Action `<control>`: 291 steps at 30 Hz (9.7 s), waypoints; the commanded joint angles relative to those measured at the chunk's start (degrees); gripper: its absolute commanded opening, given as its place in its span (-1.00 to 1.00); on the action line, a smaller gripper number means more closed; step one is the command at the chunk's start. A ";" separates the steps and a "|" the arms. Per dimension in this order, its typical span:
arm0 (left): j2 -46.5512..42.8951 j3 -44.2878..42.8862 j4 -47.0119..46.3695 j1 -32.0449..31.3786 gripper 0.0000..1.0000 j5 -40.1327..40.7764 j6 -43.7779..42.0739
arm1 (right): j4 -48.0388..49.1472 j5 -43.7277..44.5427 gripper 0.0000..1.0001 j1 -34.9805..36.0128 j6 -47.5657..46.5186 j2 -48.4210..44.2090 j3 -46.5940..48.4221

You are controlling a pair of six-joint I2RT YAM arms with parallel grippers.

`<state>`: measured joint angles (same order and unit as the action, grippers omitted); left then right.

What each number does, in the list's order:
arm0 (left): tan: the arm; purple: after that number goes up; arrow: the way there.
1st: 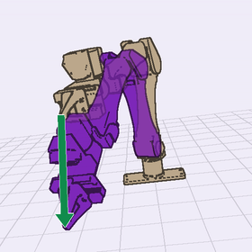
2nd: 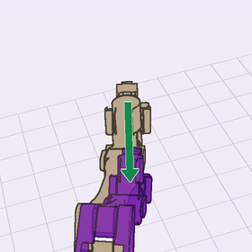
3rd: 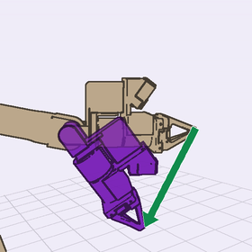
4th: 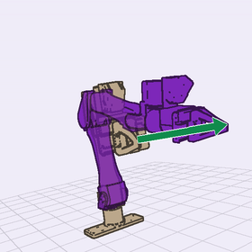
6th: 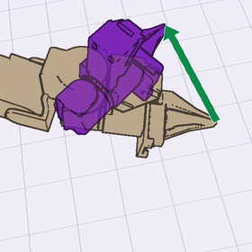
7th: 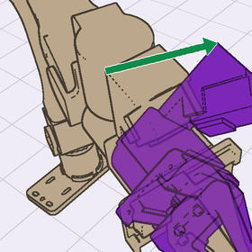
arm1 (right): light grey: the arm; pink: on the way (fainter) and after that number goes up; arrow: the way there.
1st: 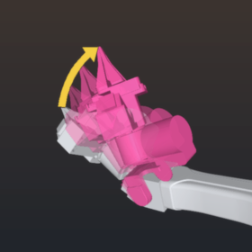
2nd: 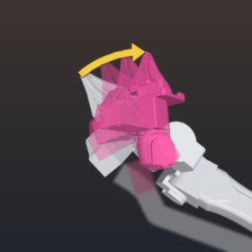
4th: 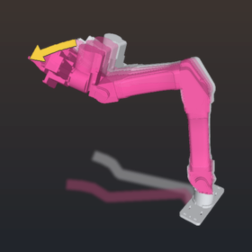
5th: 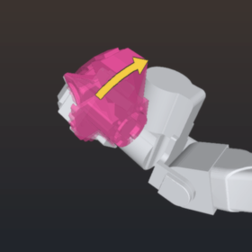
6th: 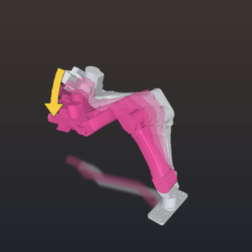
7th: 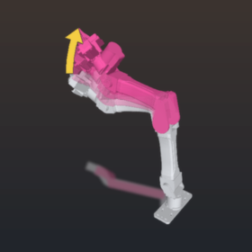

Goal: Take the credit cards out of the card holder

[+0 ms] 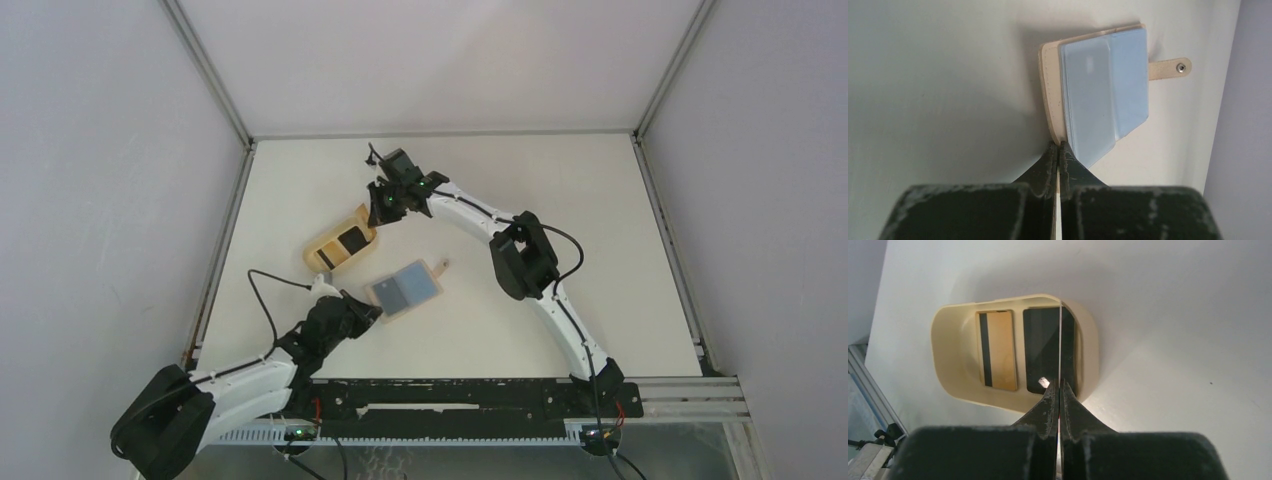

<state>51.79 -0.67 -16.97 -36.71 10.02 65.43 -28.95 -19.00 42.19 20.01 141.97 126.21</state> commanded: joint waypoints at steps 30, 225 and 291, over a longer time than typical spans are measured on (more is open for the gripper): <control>10.63 -1.57 -1.37 0.28 -1.00 -4.32 -6.20 | 14.28 0.76 -1.00 -11.82 1.80 -20.79 -40.95; 32.61 -13.80 -8.56 -5.48 -1.00 -10.19 -4.97 | 53.21 -5.58 0.70 -0.71 12.37 -46.70 -90.39; 38.75 -14.21 -11.74 -5.44 -1.00 -11.79 -5.19 | 80.18 -20.28 0.34 -9.98 33.92 -38.93 -97.03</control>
<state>87.55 -15.86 -38.65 -41.89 -2.24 62.15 45.23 -40.32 32.12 53.49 102.69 28.88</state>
